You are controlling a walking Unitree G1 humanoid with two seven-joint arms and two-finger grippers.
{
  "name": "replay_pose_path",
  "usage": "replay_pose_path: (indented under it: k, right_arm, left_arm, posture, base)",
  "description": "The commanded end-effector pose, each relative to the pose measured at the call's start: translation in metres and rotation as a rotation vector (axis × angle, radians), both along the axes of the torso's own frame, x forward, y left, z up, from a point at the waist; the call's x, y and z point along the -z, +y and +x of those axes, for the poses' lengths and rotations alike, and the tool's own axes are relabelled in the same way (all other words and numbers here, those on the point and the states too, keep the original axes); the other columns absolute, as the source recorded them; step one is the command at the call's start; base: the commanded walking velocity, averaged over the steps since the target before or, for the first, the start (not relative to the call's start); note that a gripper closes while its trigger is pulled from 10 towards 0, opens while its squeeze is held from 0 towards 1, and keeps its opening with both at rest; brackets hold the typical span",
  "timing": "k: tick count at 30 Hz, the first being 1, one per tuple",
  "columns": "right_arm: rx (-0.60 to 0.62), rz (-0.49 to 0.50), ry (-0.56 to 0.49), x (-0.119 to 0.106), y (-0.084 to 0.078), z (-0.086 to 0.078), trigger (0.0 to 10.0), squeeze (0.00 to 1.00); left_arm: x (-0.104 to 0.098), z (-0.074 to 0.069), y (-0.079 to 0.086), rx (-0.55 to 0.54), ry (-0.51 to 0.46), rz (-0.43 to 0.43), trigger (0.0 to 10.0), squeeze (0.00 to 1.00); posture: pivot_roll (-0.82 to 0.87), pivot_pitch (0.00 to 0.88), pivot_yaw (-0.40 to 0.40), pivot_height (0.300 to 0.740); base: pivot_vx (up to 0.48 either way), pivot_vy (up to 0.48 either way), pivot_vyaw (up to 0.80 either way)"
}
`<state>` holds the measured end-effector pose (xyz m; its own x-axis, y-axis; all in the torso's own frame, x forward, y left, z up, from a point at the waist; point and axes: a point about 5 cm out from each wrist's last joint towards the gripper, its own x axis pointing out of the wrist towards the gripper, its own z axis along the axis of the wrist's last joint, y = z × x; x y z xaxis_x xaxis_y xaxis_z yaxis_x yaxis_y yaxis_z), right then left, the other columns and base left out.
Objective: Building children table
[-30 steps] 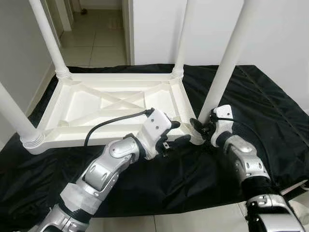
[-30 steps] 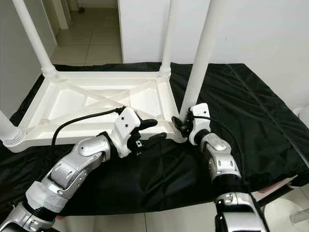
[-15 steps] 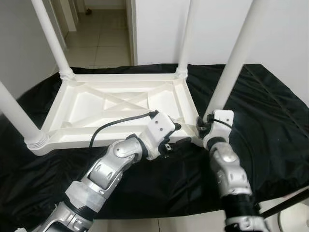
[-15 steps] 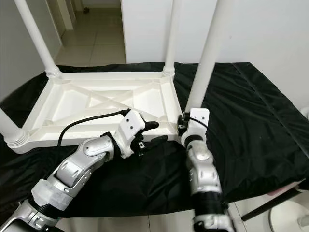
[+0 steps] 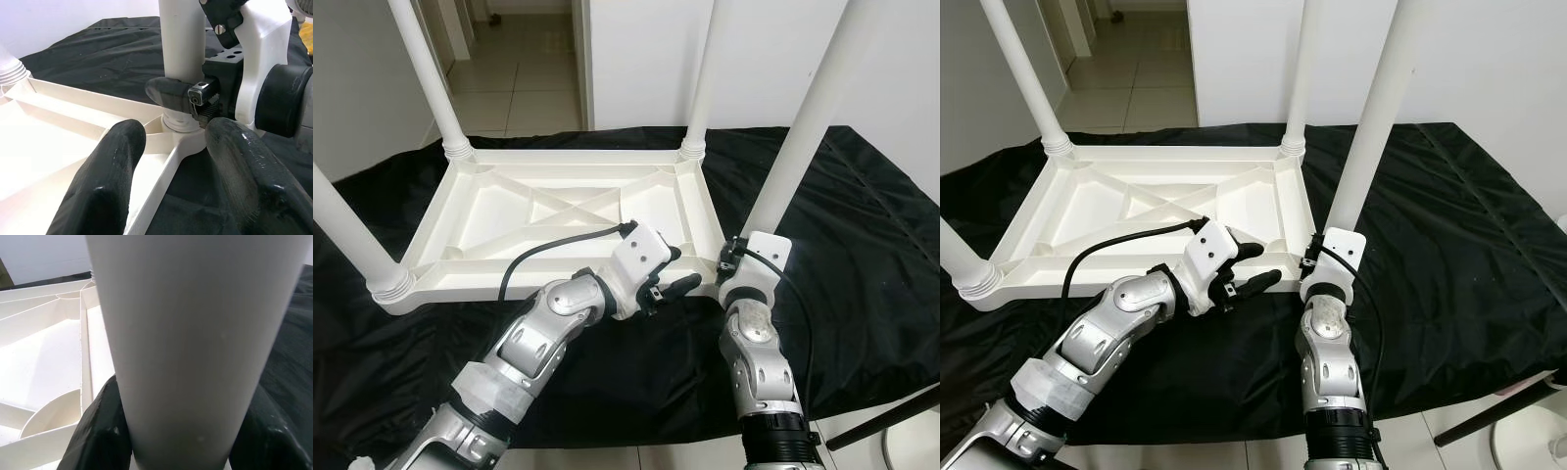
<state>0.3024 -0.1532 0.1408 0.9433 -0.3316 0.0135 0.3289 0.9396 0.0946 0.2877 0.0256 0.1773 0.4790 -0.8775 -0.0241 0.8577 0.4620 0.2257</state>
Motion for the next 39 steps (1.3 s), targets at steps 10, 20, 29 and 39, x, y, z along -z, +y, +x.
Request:
replay_pose_path:
  k: [10, 20, 29, 39]
  right_arm:
    - [-0.118, 0.030, -0.024, 0.006, -0.023, -0.011, 10.0, 1.00]
    - [-0.437, -0.081, -0.007, 0.012, -0.038, -0.006, 10.0, 0.00]
    - [-0.726, -0.240, 0.026, 0.002, -0.047, 0.013, 10.0, 0.00]
    - [-0.838, -0.328, 0.049, -0.003, -0.048, 0.028, 8.0, 0.00]
  left_arm:
    - [-0.001, 0.002, 0.003, -0.002, -0.031, 0.001, 10.0, 0.00]
    - [-0.004, 0.004, 0.004, -0.002, -0.042, 0.002, 10.0, 0.00]
    - [-0.005, 0.000, 0.003, 0.048, -0.042, 0.000, 10.0, 0.00]
    - [-0.004, -0.009, 0.001, 0.087, -0.034, 0.001, 10.0, 0.00]
  posture:
    - [-0.12, 0.000, 0.035, 0.740]
    - [-0.12, 0.000, 0.051, 0.740]
    - [-0.11, 0.000, 0.043, 0.740]
    - [-0.07, 0.000, 0.032, 0.740]
  base:
    - [0.000, 0.000, 0.00]
    - [0.000, 0.000, 0.00]
    - [0.000, 0.000, 0.00]
    - [0.000, 0.000, 0.00]
